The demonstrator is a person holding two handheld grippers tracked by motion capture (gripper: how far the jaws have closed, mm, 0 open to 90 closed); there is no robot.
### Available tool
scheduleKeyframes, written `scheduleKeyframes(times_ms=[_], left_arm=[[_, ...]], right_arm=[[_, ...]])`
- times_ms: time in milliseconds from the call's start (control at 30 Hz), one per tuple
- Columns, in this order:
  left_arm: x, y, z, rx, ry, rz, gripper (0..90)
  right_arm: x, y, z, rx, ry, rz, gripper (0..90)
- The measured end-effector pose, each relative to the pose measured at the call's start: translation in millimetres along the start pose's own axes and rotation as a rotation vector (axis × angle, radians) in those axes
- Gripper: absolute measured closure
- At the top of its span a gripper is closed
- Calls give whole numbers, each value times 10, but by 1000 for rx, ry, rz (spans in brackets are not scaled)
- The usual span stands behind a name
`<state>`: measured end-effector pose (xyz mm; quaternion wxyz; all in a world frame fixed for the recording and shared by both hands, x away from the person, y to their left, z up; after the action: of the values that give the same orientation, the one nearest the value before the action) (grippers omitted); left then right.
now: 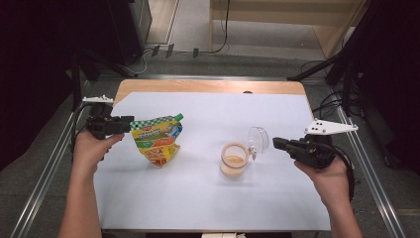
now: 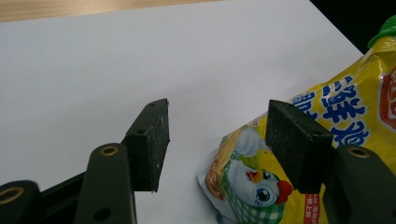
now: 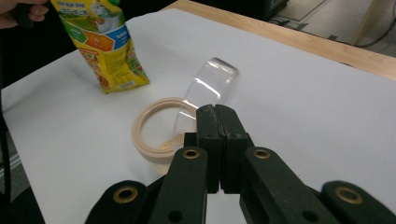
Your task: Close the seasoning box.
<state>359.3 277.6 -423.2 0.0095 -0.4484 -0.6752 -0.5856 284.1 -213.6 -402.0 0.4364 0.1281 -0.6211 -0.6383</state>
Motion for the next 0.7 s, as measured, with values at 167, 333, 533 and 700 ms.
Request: scheduleKeyframes(times_ms=[167,333,533,700], left_arm=[[-6,-1,-9,-6,-9,-3,414],[-5,-1,-3,-8,-10,-5,415],[-13,-5,13,1,-9,-3,415],[-15,-6,15,2,-10,-2,415]], right_arm=[[-35,-79,-120,-52,-31,-7,900],[-148,-200,-195,-72,-54,11,900],[-262,-346,-252,-110,-59,30,900],[-386,-432,-249,-112,-54,46,900]])
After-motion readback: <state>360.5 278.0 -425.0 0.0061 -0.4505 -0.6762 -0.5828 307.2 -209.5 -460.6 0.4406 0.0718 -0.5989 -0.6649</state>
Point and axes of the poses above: each handheld gripper's, and its own axes: x roughly backward along the jaws, y roughly out of its top, z roughly to its left, the point moved 5 cm from there along -x, roughly forward along the jaws, and after that the axes turned 8 degrees about -z, right-handed, at the moved point
